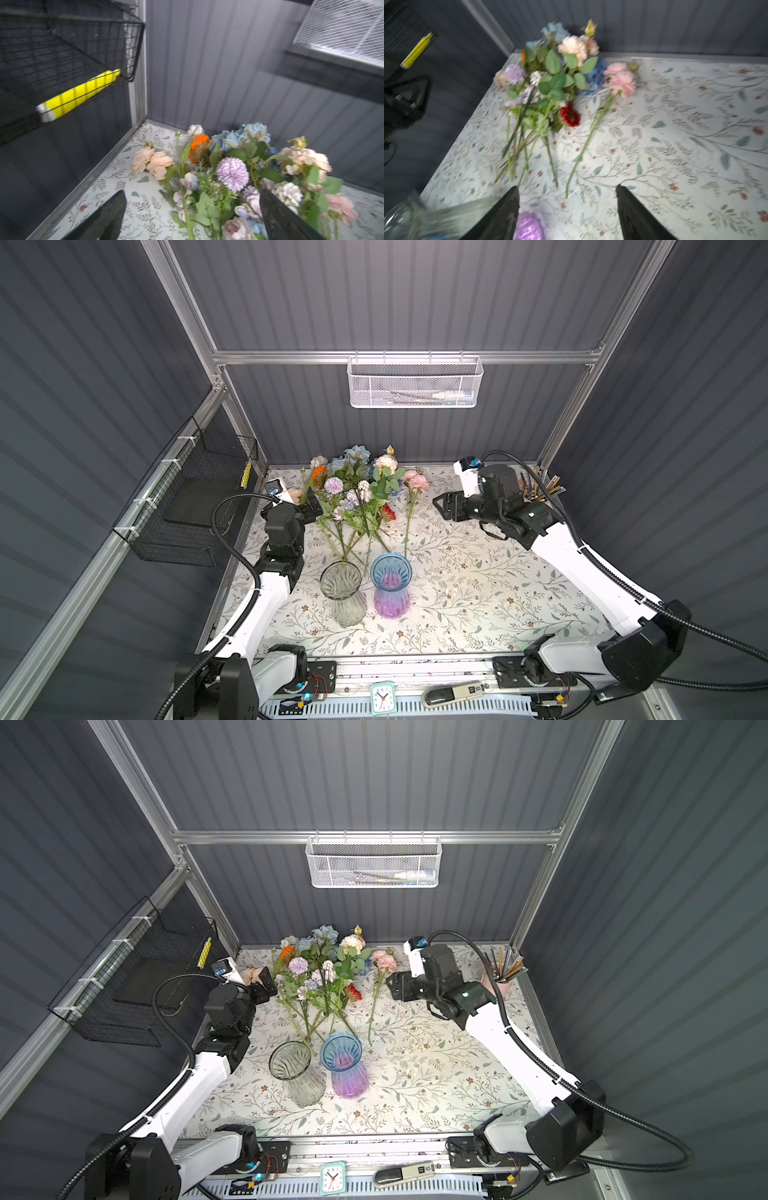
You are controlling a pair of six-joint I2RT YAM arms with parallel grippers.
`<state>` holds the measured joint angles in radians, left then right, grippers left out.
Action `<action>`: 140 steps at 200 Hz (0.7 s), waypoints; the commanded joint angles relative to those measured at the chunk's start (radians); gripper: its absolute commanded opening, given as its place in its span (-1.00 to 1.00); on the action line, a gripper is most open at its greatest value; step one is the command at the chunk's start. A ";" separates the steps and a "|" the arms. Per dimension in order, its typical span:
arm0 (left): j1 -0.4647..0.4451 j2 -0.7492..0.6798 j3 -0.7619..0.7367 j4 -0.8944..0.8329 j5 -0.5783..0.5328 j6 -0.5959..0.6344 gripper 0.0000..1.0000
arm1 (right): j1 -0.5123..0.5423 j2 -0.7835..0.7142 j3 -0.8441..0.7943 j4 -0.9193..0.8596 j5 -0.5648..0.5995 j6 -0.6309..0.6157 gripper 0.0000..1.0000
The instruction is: Arrange the flowers into the vase
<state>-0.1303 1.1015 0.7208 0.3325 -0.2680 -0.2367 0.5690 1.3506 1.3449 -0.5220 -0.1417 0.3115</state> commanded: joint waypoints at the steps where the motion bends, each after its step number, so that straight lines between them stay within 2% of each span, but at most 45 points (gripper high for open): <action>1: -0.012 0.007 0.051 -0.098 0.216 -0.055 0.99 | 0.090 0.007 0.054 -0.279 -0.063 0.024 0.48; 24: -0.054 0.037 0.088 -0.121 0.294 -0.067 0.99 | 0.174 0.008 0.085 -0.349 -0.080 0.021 0.46; 61: -0.175 0.075 0.123 -0.151 0.259 -0.016 0.99 | 0.266 0.065 0.114 -0.363 -0.079 0.041 0.44; 98: -0.187 0.087 0.107 -0.150 0.279 -0.046 0.99 | 0.283 0.148 0.114 -0.289 -0.120 0.108 0.11; 113: -0.189 0.083 0.096 -0.164 0.273 -0.045 0.99 | 0.288 0.172 0.107 -0.259 -0.163 0.129 0.04; 140: -0.190 0.069 0.065 -0.164 0.257 -0.047 0.99 | 0.299 0.215 0.108 -0.253 -0.174 0.160 -0.07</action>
<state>-0.3183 1.1870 0.8066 0.1932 -0.0097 -0.2749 0.8566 1.5394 1.4433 -0.7902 -0.2836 0.4297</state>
